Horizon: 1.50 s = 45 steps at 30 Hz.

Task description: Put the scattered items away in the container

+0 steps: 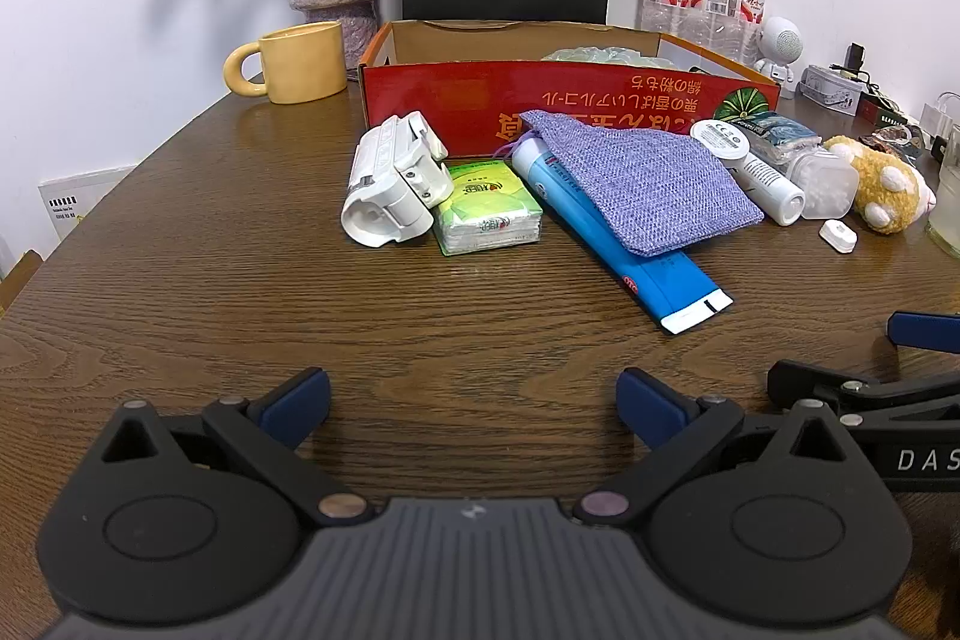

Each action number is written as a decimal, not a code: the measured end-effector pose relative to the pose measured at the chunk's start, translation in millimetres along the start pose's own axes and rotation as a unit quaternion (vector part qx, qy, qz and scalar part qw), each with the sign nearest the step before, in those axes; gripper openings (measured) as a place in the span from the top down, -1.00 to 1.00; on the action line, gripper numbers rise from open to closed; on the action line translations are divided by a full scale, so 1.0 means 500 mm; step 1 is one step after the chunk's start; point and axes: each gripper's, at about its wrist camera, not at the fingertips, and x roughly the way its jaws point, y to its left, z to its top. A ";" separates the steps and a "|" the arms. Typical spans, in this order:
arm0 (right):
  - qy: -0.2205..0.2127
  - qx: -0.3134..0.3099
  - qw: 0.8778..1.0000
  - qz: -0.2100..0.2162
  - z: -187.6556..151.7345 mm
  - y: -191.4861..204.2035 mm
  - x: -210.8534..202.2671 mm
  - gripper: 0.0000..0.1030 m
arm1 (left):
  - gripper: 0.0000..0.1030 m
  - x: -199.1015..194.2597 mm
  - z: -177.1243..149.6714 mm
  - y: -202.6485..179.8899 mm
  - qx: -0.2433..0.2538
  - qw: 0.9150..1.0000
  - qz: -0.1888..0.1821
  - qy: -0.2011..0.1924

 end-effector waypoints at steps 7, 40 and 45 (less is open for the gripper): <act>0.000 0.000 1.000 0.000 0.000 0.000 0.000 -1.00 | -1.00 0.000 0.000 0.001 -0.001 1.000 -0.001 -0.001; 0.015 0.040 0.994 0.100 0.034 -0.035 -0.043 0.92 | -0.14 -0.041 0.040 0.106 -0.020 0.999 -0.021 0.041; 0.050 -0.033 0.997 0.044 -0.013 -0.028 -0.096 0.61 | -0.16 -0.094 0.008 0.072 -0.011 0.998 -0.043 0.045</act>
